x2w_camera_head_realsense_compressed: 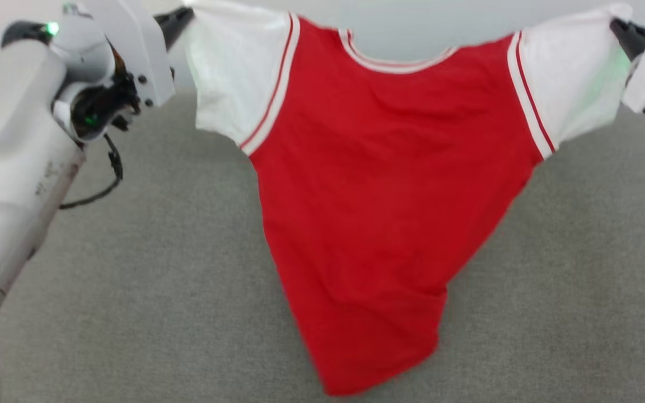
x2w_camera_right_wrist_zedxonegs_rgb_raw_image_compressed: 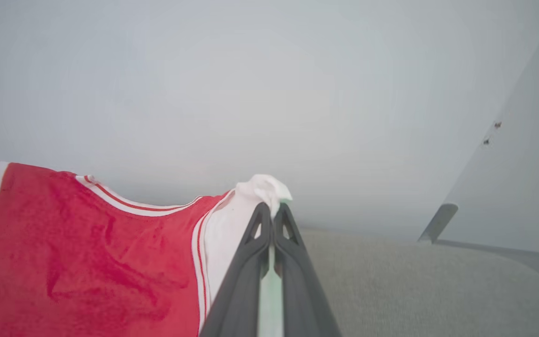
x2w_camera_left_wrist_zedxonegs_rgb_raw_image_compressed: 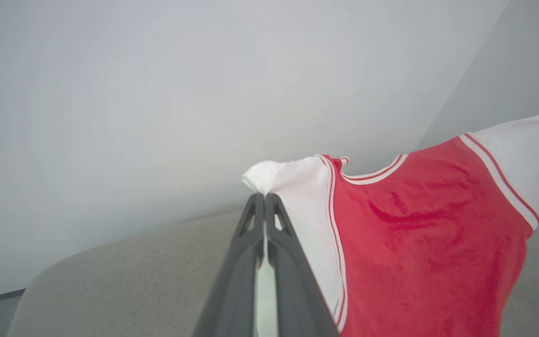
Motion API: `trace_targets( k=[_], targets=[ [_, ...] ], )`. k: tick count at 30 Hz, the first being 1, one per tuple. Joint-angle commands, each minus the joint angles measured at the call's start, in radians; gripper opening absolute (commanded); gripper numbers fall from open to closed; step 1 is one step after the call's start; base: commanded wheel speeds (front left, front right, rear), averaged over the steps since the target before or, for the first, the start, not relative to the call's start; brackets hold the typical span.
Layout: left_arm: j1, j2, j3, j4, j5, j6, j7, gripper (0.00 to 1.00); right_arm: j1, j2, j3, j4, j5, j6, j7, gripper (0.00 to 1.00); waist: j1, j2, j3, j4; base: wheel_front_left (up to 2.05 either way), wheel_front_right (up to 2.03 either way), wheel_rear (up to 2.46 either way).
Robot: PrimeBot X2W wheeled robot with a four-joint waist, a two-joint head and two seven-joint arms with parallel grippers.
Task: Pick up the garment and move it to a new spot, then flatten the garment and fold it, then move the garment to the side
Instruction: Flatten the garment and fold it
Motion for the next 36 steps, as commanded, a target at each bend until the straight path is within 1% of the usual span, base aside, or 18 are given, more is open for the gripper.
trace_targets(
  k=[1,5,10,15,20,23,26,28,33,36],
  targets=[
    [-0.024,0.005,-0.002,0.008,0.001,-0.002,-0.009,0.0,-0.024,0.008,0.011,-0.005,-0.001,0.0,-0.023,0.0,0.0,0.0,-0.096,0.013,0.0,0.0,0.0],
    [-0.071,0.009,0.004,0.019,-0.004,-0.002,-0.022,0.0,-0.075,0.024,0.033,-0.007,-0.009,0.0,-0.059,0.0,0.0,0.0,-0.13,0.012,0.0,0.0,0.0],
    [-0.121,0.013,0.012,0.028,-0.009,-0.002,-0.035,0.0,-0.132,0.039,0.042,0.007,-0.003,0.0,-0.105,0.0,0.0,0.0,-0.146,0.014,0.0,0.0,0.0],
    [-0.173,0.02,0.022,0.04,-0.023,-0.002,-0.033,0.0,-0.198,0.052,0.046,0.032,0.028,0.0,-0.156,0.0,0.0,0.0,-0.157,0.016,0.0,0.0,0.0],
    [-0.208,0.03,0.015,0.034,-0.032,-0.002,-0.015,0.0,-0.242,0.06,0.054,0.058,0.064,0.0,-0.147,0.0,0.0,0.0,-0.152,0.024,0.0,0.0,0.0],
    [-0.224,0.034,0.009,0.032,-0.03,-0.002,-0.008,0.0,-0.263,0.052,0.068,0.065,0.076,0.0,-0.144,0.0,0.0,0.0,-0.133,0.03,0.0,0.0,0.0],
    [-0.244,0.037,0.002,0.034,-0.025,-0.002,-0.005,0.0,-0.293,0.044,0.076,0.071,0.074,0.0,-0.142,0.0,0.0,0.0,-0.091,0.035,0.0,0.0,0.0],
    [-0.266,0.036,0.003,0.032,-0.021,-0.002,-0.007,0.0,-0.321,0.045,0.079,0.075,0.076,0.0,-0.135,0.0,0.0,0.0,-0.042,0.036,0.0,0.0,0.0],
    [-0.328,0.019,0.001,0.044,0.001,-0.002,-0.045,0.0,-0.41,0.046,0.097,0.104,0.028,0.0,-0.16,0.0,0.0,0.0,0.11,0.038,0.0,0.0,0.0],
    [-0.376,0.0,0.002,0.068,0.028,-0.002,-0.097,0.0,-0.477,0.052,0.11,0.13,-0.02,0.0,-0.214,0.0,0.0,0.0,0.212,0.037,0.0,0.0,0.0]
  ],
)
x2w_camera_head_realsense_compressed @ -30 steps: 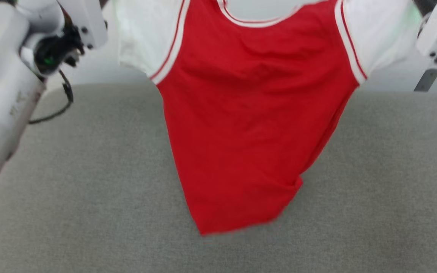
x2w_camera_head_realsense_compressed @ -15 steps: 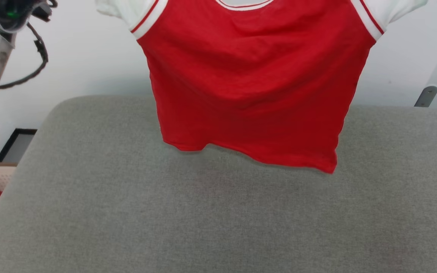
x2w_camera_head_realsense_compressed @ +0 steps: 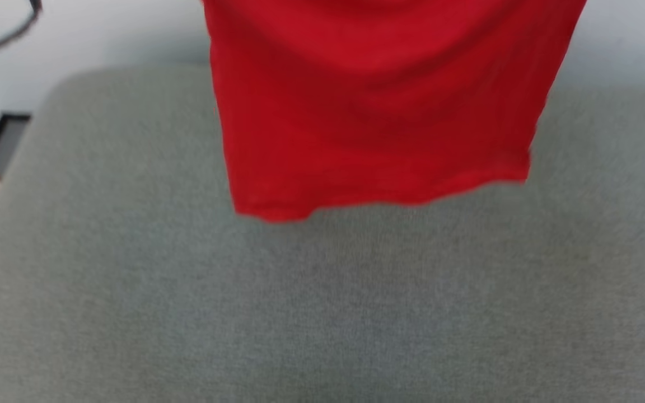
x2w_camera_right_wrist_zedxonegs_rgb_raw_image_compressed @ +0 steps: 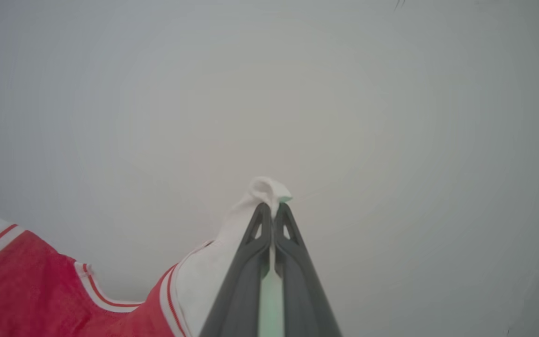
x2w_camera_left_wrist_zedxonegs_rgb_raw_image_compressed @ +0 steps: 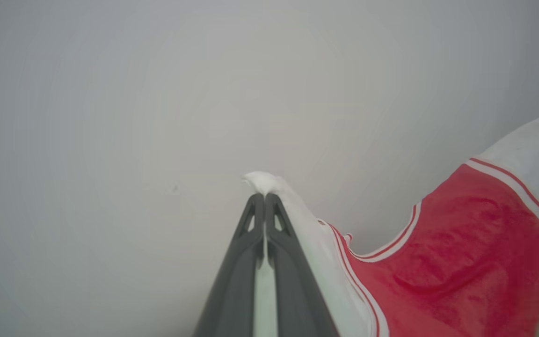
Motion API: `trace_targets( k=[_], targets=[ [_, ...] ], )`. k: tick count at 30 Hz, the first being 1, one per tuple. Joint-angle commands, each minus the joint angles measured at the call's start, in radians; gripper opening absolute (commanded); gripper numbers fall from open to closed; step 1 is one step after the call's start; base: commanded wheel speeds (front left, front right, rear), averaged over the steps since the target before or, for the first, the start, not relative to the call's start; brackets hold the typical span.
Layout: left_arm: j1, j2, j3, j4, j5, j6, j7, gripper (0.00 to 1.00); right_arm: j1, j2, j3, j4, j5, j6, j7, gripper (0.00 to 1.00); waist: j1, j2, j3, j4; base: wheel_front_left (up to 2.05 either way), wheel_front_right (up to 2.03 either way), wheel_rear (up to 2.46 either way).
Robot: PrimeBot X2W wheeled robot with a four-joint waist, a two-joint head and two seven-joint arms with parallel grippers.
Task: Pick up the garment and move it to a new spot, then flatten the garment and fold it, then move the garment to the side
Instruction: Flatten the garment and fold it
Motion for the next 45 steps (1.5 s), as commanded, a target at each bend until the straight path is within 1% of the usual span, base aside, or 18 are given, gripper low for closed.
trace_targets(
  k=[1,4,7,9,12,14,15,16,19,21,24,27,28,30,33,35,40,45],
  targets=[
    [-0.019,-0.014,0.004,0.018,0.01,-0.002,-0.031,0.0,-0.023,0.006,0.011,0.017,-0.028,0.0,-0.04,0.0,0.0,0.0,0.189,0.0,0.0,0.0,0.0],
    [-0.082,-0.045,0.013,0.066,0.043,0.004,-0.123,0.0,-0.088,0.007,0.013,0.056,-0.101,0.0,-0.177,0.0,0.0,0.0,0.259,0.002,0.0,0.0,0.0],
    [-0.166,-0.068,0.031,0.104,0.081,0.01,-0.246,0.0,-0.171,-0.009,0.004,0.099,-0.2,0.0,-0.34,0.0,0.0,0.0,0.327,0.016,0.0,0.0,0.0],
    [-0.203,-0.079,0.052,0.125,0.086,0.009,-0.325,0.0,-0.218,-0.021,-0.007,0.126,-0.28,0.0,-0.411,0.0,0.0,0.0,0.367,0.028,0.0,0.0,0.0],
    [-0.254,-0.097,0.088,0.127,0.077,0.004,-0.392,0.0,-0.278,-0.037,-0.026,0.116,-0.391,0.0,-0.441,0.0,0.0,0.0,0.425,0.051,0.0,0.0,0.0],
    [-0.268,-0.098,0.112,0.11,0.071,0.0,-0.412,0.0,-0.298,-0.05,-0.034,0.073,-0.458,0.0,-0.444,0.0,0.0,0.0,0.464,0.068,0.0,0.0,0.0],
    [-0.265,-0.093,0.122,0.098,0.08,-0.002,-0.417,0.0,-0.293,-0.056,-0.045,0.048,-0.481,0.0,-0.444,0.0,0.0,0.0,0.48,0.076,0.0,0.0,0.0],
    [-0.244,-0.093,0.141,0.09,0.067,0.0,-0.422,0.0,-0.274,-0.058,-0.058,0.031,-0.498,0.0,-0.444,0.0,0.0,0.0,0.493,0.084,0.0,0.0,0.0],
    [-0.182,-0.078,0.199,0.046,0.084,-0.001,-0.424,0.0,-0.201,-0.05,-0.076,0.004,-0.534,0.0,-0.442,0.0,0.0,0.0,0.511,0.099,0.0,0.0,0.0],
    [-0.129,-0.08,0.232,0.018,0.11,-0.001,-0.423,0.0,-0.166,-0.045,-0.083,-0.004,-0.531,-0.001,-0.443,0.0,0.0,0.0,0.507,0.111,0.0,0.0,0.0],
    [-0.044,-0.087,0.266,-0.011,0.132,-0.002,-0.424,0.0,-0.091,-0.055,-0.069,-0.009,-0.512,-0.001,-0.443,0.0,0.0,0.0,0.48,0.126,0.0,0.0,0.0],
    [0.038,-0.094,0.251,-0.048,0.148,-0.002,-0.424,0.0,-0.027,-0.071,-0.042,-0.03,-0.475,-0.001,-0.443,0.0,0.0,0.0,0.441,0.138,0.0,0.0,0.0],
    [0.066,-0.096,0.247,-0.063,0.135,-0.002,-0.424,0.0,-0.003,-0.082,-0.03,-0.039,-0.457,-0.001,-0.443,0.0,0.0,0.0,0.424,0.141,0.0,0.0,0.0],
    [0.115,-0.082,0.232,-0.094,0.131,-0.002,-0.424,0.0,0.055,-0.107,0.005,-0.062,-0.422,-0.001,-0.443,0.0,0.0,0.0,0.386,0.146,0.0,0.0,0.0],
    [0.201,-0.07,0.176,-0.142,0.107,-0.002,-0.422,0.0,0.148,-0.148,0.051,-0.108,-0.343,-0.001,-0.443,0.0,0.0,0.0,0.323,0.15,0.0,0.0,0.0],
    [0.254,-0.045,0.142,-0.188,0.083,-0.002,-0.42,0.0,0.222,-0.183,0.075,-0.152,-0.29,-0.001,-0.443,0.0,0.0,0.0,0.282,0.15,0.0,0.0,0.0],
    [0.403,0.038,0.067,-0.286,0.05,-0.002,-0.414,0.0,0.452,-0.262,0.088,-0.283,-0.178,-0.001,-0.443,0.0,0.0,0.0,0.172,0.135,0.0,0.0,0.0],
    [0.582,0.144,0.022,-0.379,0.04,-0.002,-0.421,0.0,0.731,-0.319,0.06,-0.414,-0.13,-0.001,-0.443,0.0,0.0,0.0,0.065,0.106,0.0,0.0,0.0]
  ],
)
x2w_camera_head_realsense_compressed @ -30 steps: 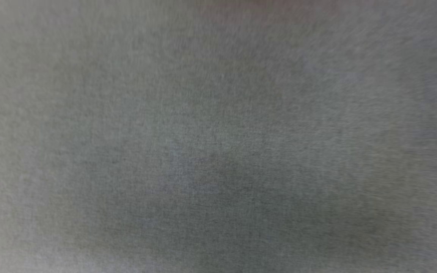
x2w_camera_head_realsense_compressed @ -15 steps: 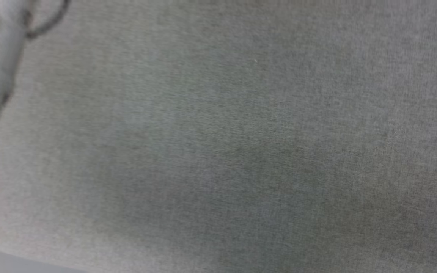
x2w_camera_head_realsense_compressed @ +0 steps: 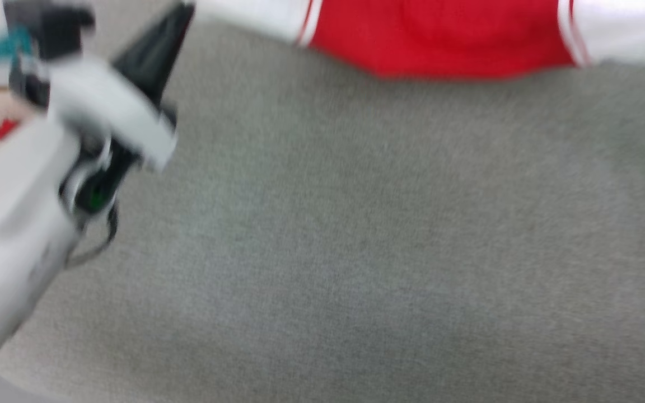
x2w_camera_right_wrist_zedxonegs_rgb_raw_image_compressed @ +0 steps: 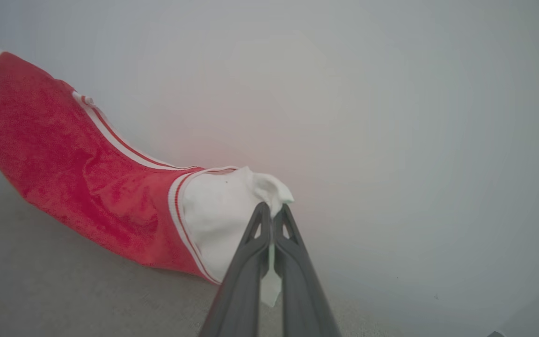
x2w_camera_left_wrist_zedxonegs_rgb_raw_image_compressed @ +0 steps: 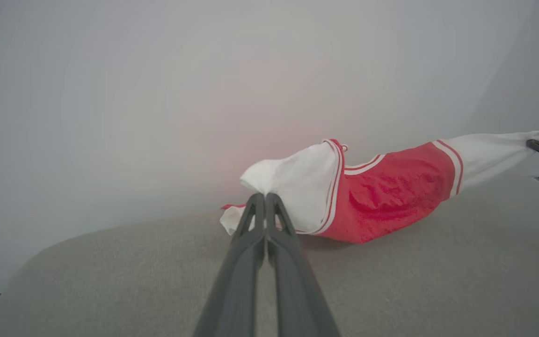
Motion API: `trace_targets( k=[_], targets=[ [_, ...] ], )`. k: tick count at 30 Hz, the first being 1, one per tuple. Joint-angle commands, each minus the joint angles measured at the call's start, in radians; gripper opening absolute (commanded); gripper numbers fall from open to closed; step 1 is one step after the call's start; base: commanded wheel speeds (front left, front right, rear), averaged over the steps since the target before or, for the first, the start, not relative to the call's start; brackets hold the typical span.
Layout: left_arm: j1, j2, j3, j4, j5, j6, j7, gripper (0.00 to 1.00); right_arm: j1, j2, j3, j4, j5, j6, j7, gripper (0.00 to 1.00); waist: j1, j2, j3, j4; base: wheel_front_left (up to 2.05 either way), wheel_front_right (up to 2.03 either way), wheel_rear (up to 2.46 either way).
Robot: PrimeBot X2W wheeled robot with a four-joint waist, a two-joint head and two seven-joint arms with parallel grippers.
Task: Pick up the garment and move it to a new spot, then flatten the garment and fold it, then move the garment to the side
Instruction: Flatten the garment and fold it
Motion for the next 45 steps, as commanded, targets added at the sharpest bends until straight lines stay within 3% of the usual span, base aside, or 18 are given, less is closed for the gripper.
trace_targets(
  k=[1,6,15,19,24,31,35,45],
  targets=[
    [0.07,0.041,-0.006,-0.024,0.0,-0.002,-0.006,0.0,0.101,-0.021,-0.017,-0.04,0.004,-0.001,0.0,0.0,0.0,-0.0001,-0.147,-0.038,0.0,0.0,0.0],
    [0.228,0.11,-0.028,-0.098,0.019,0.032,-0.008,0.0,0.322,-0.035,-0.079,-0.121,0.0,-0.001,0.0,0.0,0.0,-0.0001,-0.212,-0.061,0.0,0.0,0.0],
    [0.588,0.224,-0.008,-0.32,0.03,0.196,-0.009,0.0,0.758,-0.002,-0.199,-0.243,-0.036,-0.001,0.004,0.0,0.0,-0.0001,-0.302,-0.095,0.0,0.0,0.0],
    [0.733,0.252,0.037,-0.399,0.041,0.262,-0.009,0.0,0.91,0.022,-0.246,-0.31,-0.076,-0.001,0.02,0.0,0.0,-0.0001,-0.315,-0.103,0.0,0.0,0.0],
    [0.894,0.252,0.106,-0.451,0.054,0.309,-0.009,0.0,1.055,0.048,-0.297,-0.351,-0.081,-0.001,0.02,0.0,0.0,-0.0001,-0.312,-0.109,0.0,0.0,0.0],
    [1.056,0.23,0.201,-0.495,0.076,0.338,-0.007,0.0,1.143,0.069,-0.34,-0.344,-0.09,-0.001,0.016,0.0,0.0,-0.0001,-0.296,-0.104,0.0,0.0,0.0],
    [1.093,0.207,0.227,-0.496,0.095,0.328,-0.007,0.0,1.152,0.074,-0.347,-0.33,-0.076,-0.001,0.021,0.0,0.0,-0.0001,-0.289,-0.093,0.0,0.0,0.0],
    [1.073,0.159,0.246,-0.475,0.134,0.313,-0.007,0.0,1.079,0.048,-0.242,-0.319,-0.015,-0.001,0.136,0.0,0.0,-0.0001,-0.257,-0.083,0.0,0.0,0.0]
  ],
)
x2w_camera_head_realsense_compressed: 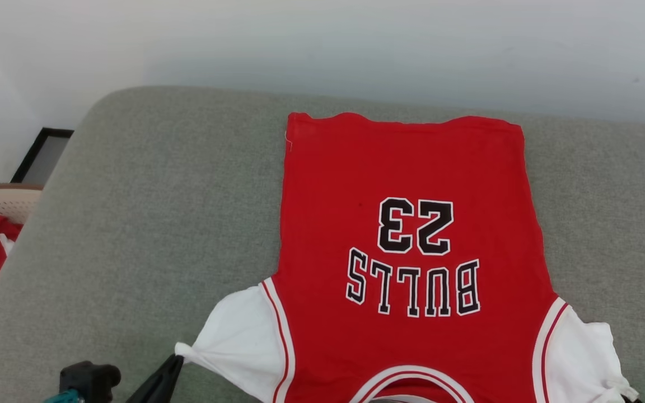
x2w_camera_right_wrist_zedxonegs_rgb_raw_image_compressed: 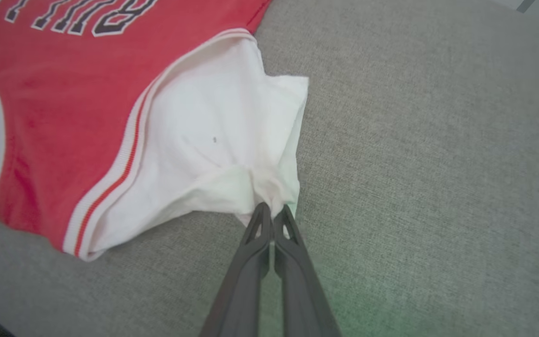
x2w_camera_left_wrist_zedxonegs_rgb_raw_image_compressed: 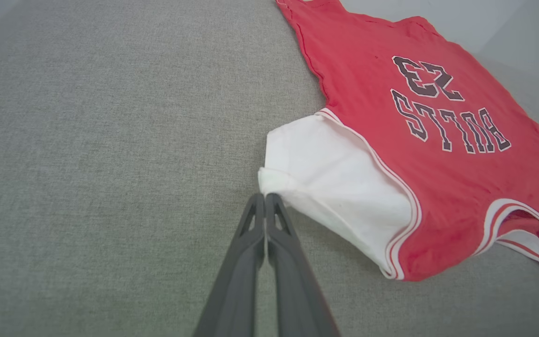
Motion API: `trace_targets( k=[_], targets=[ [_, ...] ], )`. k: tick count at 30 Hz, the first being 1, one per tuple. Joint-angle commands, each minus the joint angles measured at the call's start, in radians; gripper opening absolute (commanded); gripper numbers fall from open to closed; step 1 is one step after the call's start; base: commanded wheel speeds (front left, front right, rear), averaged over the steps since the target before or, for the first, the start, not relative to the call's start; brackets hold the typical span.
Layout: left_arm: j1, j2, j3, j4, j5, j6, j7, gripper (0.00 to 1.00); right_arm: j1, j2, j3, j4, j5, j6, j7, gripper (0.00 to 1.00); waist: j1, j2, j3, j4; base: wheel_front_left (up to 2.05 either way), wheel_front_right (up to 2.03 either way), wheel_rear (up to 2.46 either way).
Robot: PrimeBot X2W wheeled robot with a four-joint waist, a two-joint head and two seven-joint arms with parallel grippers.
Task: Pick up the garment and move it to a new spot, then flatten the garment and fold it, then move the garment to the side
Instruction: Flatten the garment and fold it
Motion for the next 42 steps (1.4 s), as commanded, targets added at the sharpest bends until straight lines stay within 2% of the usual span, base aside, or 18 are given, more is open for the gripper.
trace_targets(
  k=[1,3,4,6,7,8,13,21,23,28,31,34,35,39,42],
  targets=[
    [-0.01,-0.008,0.004,0.003,0.008,-0.003,0.0,0.0,-0.022,-0.004,0.01,0.008,0.026,-0.001,0.025,0.0,0.0,0.0,0.008,0.001,0.0,0.0,0.0],
    [-0.014,-0.014,0.004,0.006,0.013,-0.006,0.0,0.0,-0.038,-0.012,0.034,0.008,0.031,-0.001,0.056,0.0,0.0,0.0,0.012,0.001,0.0,0.0,0.0],
    [-0.017,-0.017,0.005,0.008,0.015,-0.007,0.0,0.0,-0.047,-0.013,0.038,0.012,0.042,-0.001,0.073,0.07,0.0,0.0,0.014,0.001,0.0,0.0,0.0],
    [-0.02,-0.023,0.005,0.01,0.016,-0.009,0.0,0.0,-0.059,-0.022,0.057,0.006,0.051,-0.001,0.102,0.4,0.0,0.0,0.017,0.001,0.0,0.0,0.0],
    [-0.021,-0.026,0.005,0.011,0.016,-0.01,0.0,0.0,-0.067,-0.027,0.058,0.002,0.056,-0.001,0.111,0.93,0.0,0.0,0.017,0.0,0.0,0.0,0.0],
    [-0.021,-0.029,0.006,0.012,0.018,-0.009,0.0,0.0,-0.069,-0.033,0.061,-0.003,0.062,-0.001,0.127,1.0,0.0,0.0,0.018,0.0,0.0,0.0,0.0],
    [-0.01,-0.042,0.017,0.015,0.021,-0.006,0.0,0.0,-0.071,-0.074,0.074,-0.056,0.104,-0.001,0.221,1.0,0.0,0.0,0.019,-0.011,0.0,0.0,0.0],
    [0.003,-0.062,0.038,0.018,0.036,-0.016,0.0,0.0,-0.078,-0.12,-0.006,-0.233,0.232,-0.001,0.364,1.0,0.0,0.0,0.02,-0.017,0.0,0.0,0.0],
    [0.001,-0.068,0.043,0.016,0.042,-0.018,0.0,0.0,-0.104,-0.118,-0.045,-0.284,0.251,-0.001,0.395,1.0,0.0,0.0,0.026,-0.014,0.0,0.0,0.0],
    [-0.03,-0.089,0.034,0.021,0.06,-0.026,0.0,0.0,-0.215,-0.084,-0.111,-0.357,0.214,-0.001,0.486,1.0,0.0,0.0,0.053,0.009,0.0,0.0,0.0],
    [-0.054,-0.106,0.027,0.025,0.073,-0.033,0.001,0.0,-0.342,-0.054,-0.109,-0.337,0.181,-0.001,0.529,1.0,0.0,0.0,0.078,0.029,0.0,0.0,0.0],
    [-0.089,-0.126,0.015,0.033,0.091,-0.049,0.006,0.0,-0.481,-0.029,-0.101,-0.252,0.143,-0.001,0.554,1.0,0.0,0.0,0.104,0.062,0.0,0.0,0.0],
    [-0.089,-0.126,0.015,0.033,0.091,-0.049,0.006,0.0,-0.481,-0.029,-0.101,-0.252,0.143,-0.001,0.554,1.0,0.0,0.0,0.104,0.062,0.0,0.0,0.0],
    [-0.147,-0.164,-0.015,0.056,0.114,-0.083,0.021,0.0,-0.663,0.0,-0.087,-0.096,0.108,-0.001,0.574,1.0,0.0,0.0,0.143,0.128,0.0,0.0,0.0],
    [-0.192,-0.198,-0.035,0.078,0.128,-0.112,0.028,0.0,-0.786,-0.002,-0.075,0.023,0.085,-0.001,0.593,1.0,0.0,0.0,0.176,0.177,0.0,0.0,0.0]
  ],
)
